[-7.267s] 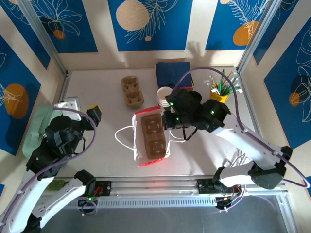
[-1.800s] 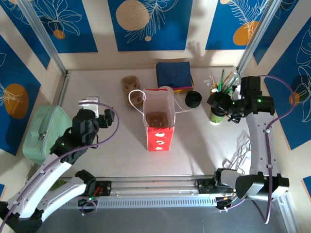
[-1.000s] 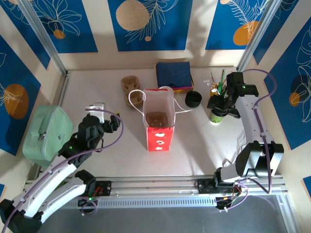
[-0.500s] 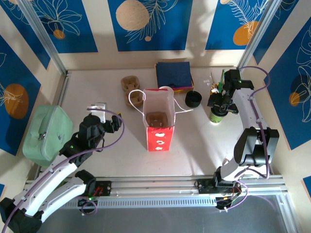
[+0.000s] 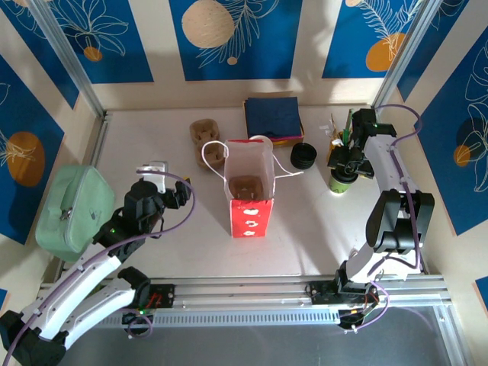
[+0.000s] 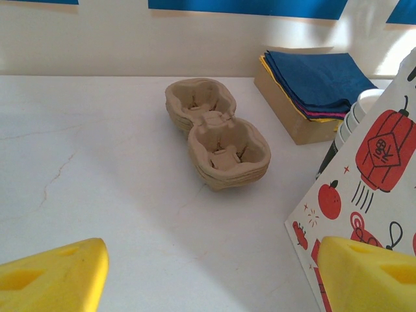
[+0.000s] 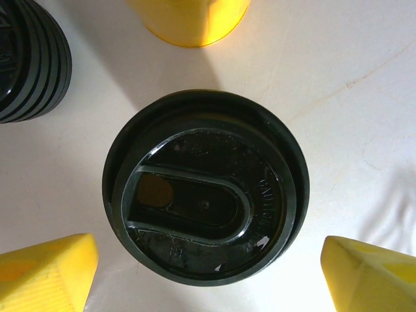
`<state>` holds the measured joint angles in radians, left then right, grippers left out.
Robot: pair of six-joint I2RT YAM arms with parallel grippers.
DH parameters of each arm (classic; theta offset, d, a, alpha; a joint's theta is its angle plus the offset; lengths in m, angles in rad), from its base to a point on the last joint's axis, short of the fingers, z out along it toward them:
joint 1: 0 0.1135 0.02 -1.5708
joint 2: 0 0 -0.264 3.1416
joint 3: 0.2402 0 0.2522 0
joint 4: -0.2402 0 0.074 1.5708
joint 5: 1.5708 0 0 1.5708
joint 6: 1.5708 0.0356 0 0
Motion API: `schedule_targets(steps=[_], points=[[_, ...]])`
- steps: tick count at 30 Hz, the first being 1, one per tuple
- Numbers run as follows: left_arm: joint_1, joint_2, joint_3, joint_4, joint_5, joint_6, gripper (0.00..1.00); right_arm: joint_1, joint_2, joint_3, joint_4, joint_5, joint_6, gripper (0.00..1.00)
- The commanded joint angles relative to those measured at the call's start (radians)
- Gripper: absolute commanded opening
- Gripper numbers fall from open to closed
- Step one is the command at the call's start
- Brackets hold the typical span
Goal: Pack the takeout coffee
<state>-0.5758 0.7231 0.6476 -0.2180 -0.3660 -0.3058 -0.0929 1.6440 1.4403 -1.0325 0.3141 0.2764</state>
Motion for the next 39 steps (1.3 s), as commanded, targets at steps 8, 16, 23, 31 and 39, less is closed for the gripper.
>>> schedule_targets(steps=[8,16,23,31,39], points=[[0.009,-0.004,0.014,-0.005,0.013,0.007,0.84,-0.009,0.047,0.056,-0.022,-0.039,-0.011,0.86],[0.009,0.0,0.014,-0.003,0.017,0.007,0.84,-0.01,0.072,0.072,-0.034,-0.044,-0.011,0.84],[0.01,0.001,0.014,-0.004,0.018,0.007,0.84,-0.011,0.088,0.075,-0.039,-0.046,-0.01,0.81],[0.01,0.004,0.014,-0.004,0.02,0.003,0.84,-0.013,0.108,0.087,-0.052,-0.04,-0.007,0.81],[0.01,0.008,0.015,-0.003,0.024,0.003,0.84,-0.014,0.112,0.103,-0.06,-0.038,-0.002,0.83]])
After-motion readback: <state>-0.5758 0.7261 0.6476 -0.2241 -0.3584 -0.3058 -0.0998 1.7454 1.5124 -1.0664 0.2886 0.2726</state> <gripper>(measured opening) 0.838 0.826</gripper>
